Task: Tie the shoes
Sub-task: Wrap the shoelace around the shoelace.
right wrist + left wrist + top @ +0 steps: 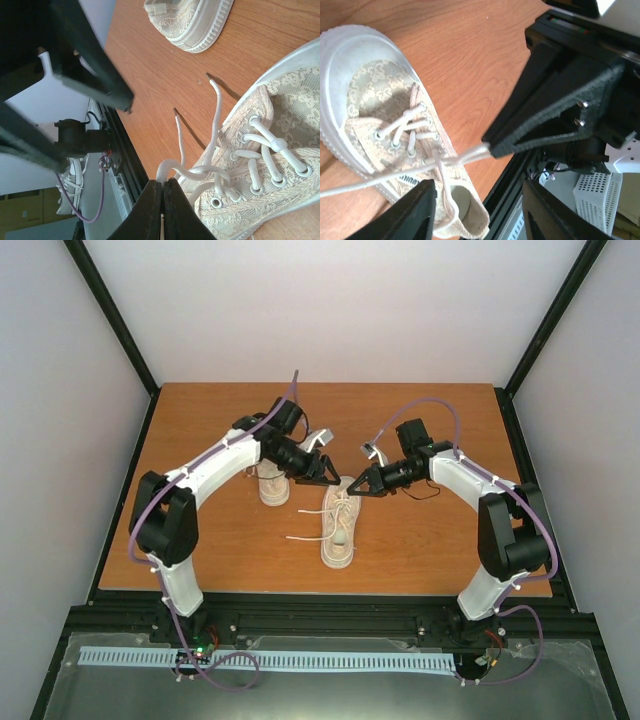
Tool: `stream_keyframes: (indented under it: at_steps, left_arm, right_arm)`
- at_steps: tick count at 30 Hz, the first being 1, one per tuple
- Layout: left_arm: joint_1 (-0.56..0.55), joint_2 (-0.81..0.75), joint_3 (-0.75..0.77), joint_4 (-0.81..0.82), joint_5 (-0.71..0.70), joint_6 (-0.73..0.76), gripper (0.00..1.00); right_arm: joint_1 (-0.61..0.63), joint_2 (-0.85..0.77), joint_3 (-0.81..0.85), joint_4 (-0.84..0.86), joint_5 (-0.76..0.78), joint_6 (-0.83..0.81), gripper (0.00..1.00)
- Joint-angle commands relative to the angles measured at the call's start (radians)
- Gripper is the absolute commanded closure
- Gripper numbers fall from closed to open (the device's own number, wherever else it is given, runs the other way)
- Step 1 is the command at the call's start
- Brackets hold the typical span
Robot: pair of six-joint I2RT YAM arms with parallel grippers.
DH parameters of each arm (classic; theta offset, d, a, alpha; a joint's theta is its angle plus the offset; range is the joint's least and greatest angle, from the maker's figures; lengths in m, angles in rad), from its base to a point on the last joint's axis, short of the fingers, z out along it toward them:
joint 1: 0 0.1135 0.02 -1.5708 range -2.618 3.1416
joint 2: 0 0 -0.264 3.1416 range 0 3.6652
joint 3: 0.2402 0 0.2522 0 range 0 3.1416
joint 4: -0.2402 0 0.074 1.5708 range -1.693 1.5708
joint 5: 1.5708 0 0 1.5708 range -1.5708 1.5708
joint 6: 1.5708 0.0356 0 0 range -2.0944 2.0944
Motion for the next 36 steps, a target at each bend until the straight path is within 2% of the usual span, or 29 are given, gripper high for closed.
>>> stream_keyframes:
  at_steps: [1, 4, 10, 15, 19, 23, 30, 32, 35, 36]
  left_arm:
    - [-0.003, 0.066, 0.043, 0.059, 0.043, 0.100, 0.52]
    - [-0.002, 0.086, 0.049, 0.058, 0.082, 0.187, 0.56]
    - [-0.003, 0.120, 0.049, 0.030, 0.124, 0.300, 0.57]
    - [-0.006, 0.143, 0.042, 0.033, 0.133, 0.339, 0.53]
    - [-0.005, 0.167, 0.050, 0.028, 0.162, 0.357, 0.63]
    - [-0.009, 0.179, 0.043, 0.030, 0.192, 0.367, 0.66]
    - [-0.031, 0.195, 0.048, 0.034, 0.208, 0.365, 0.61]
    - [-0.035, 0.195, 0.046, 0.045, 0.207, 0.353, 0.67]
    - [-0.035, 0.179, 0.027, 0.081, 0.191, 0.320, 0.88]
    - [-0.035, 0.169, 0.015, 0.096, 0.187, 0.305, 0.92]
  right_arm:
    - [0.008, 0.012, 0.027, 0.014, -0.034, -0.007, 0.97]
    - [0.008, 0.013, 0.028, 0.011, -0.035, -0.008, 0.97]
    - [0.008, 0.012, 0.028, 0.008, -0.039, -0.009, 0.97]
    - [0.008, 0.011, 0.024, 0.008, -0.046, -0.009, 0.97]
    - [0.008, 0.012, 0.024, 0.008, -0.046, -0.011, 0.97]
    - [0.008, 0.011, 0.024, 0.007, -0.045, -0.011, 0.97]
    - [0.008, 0.011, 0.024, 0.007, -0.044, -0.009, 0.97]
    - [0.008, 0.009, 0.024, 0.007, -0.040, -0.006, 0.97]
    - [0.008, 0.000, 0.022, 0.007, -0.021, 0.000, 0.97]
    - [0.008, -0.006, 0.020, 0.006, -0.009, 0.002, 0.97]
